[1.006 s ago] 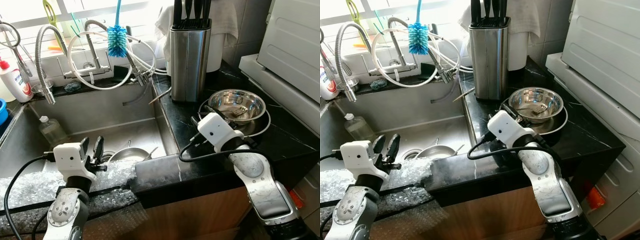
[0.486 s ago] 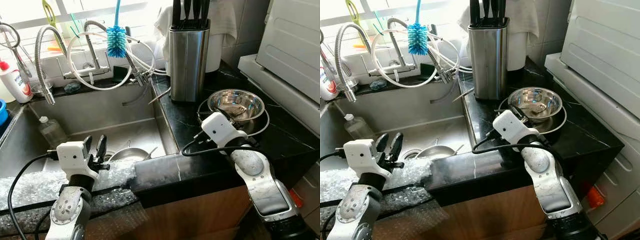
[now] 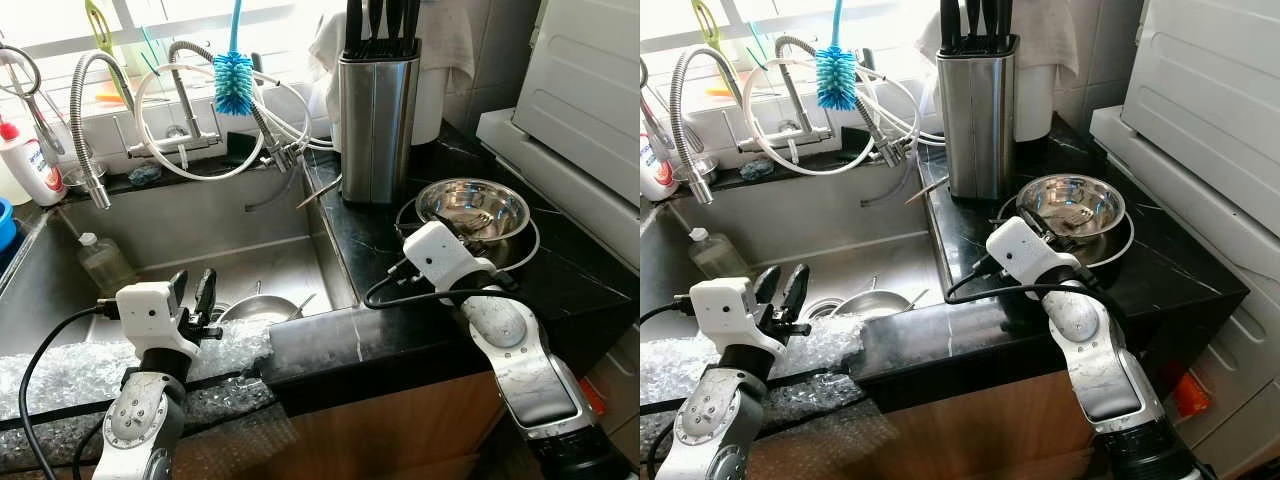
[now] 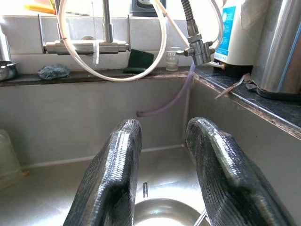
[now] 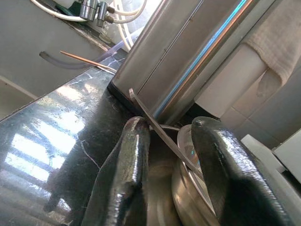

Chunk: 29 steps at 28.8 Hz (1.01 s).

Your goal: Kitchen organization

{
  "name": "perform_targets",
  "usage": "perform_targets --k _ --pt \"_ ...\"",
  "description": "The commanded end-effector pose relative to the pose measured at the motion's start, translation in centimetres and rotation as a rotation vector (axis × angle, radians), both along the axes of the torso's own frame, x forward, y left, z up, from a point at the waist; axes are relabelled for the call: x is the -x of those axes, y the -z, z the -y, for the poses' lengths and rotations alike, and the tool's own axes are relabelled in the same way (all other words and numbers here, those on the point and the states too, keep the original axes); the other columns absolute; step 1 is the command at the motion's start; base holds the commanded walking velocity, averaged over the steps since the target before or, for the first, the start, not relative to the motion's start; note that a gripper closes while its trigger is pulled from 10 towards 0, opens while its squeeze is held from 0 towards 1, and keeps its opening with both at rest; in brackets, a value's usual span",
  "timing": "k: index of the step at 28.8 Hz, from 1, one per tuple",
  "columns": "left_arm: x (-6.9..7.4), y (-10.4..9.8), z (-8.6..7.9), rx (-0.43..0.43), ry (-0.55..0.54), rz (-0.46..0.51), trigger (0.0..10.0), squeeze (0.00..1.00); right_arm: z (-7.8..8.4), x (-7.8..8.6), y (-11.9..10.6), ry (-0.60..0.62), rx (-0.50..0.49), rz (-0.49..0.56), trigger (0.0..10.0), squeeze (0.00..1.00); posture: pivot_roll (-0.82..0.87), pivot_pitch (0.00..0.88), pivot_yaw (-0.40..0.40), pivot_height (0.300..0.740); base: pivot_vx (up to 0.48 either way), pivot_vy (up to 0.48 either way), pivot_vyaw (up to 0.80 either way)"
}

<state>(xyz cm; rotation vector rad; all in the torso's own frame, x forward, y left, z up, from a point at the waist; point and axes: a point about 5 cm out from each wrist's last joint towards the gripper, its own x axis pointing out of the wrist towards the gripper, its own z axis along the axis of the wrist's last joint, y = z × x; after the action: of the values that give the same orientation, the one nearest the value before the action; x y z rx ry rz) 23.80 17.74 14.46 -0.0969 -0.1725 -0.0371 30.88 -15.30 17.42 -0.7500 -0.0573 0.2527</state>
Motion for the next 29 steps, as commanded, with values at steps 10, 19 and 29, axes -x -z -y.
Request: perform_targets --k 10,19,29 --pt "-0.4 0.0 0.2 -0.015 0.016 -0.004 10.0 0.00 0.4 -0.4 -0.7 0.021 0.010 0.035 0.0 0.00 -0.07 0.000 0.120 0.740 0.000 0.000 0.00" --pt "-0.6 0.0 0.2 -0.010 0.013 -0.003 10.0 0.00 0.8 -0.7 -1.9 0.064 0.022 0.112 0.0 0.00 -0.07 0.000 0.115 0.740 0.000 0.000 0.00" --pt "-0.8 -0.1 0.3 -0.003 0.010 0.003 10.0 0.00 0.8 -0.5 -5.5 0.097 0.077 0.254 0.0 0.00 -0.08 0.000 0.117 0.740 0.000 0.000 0.00"
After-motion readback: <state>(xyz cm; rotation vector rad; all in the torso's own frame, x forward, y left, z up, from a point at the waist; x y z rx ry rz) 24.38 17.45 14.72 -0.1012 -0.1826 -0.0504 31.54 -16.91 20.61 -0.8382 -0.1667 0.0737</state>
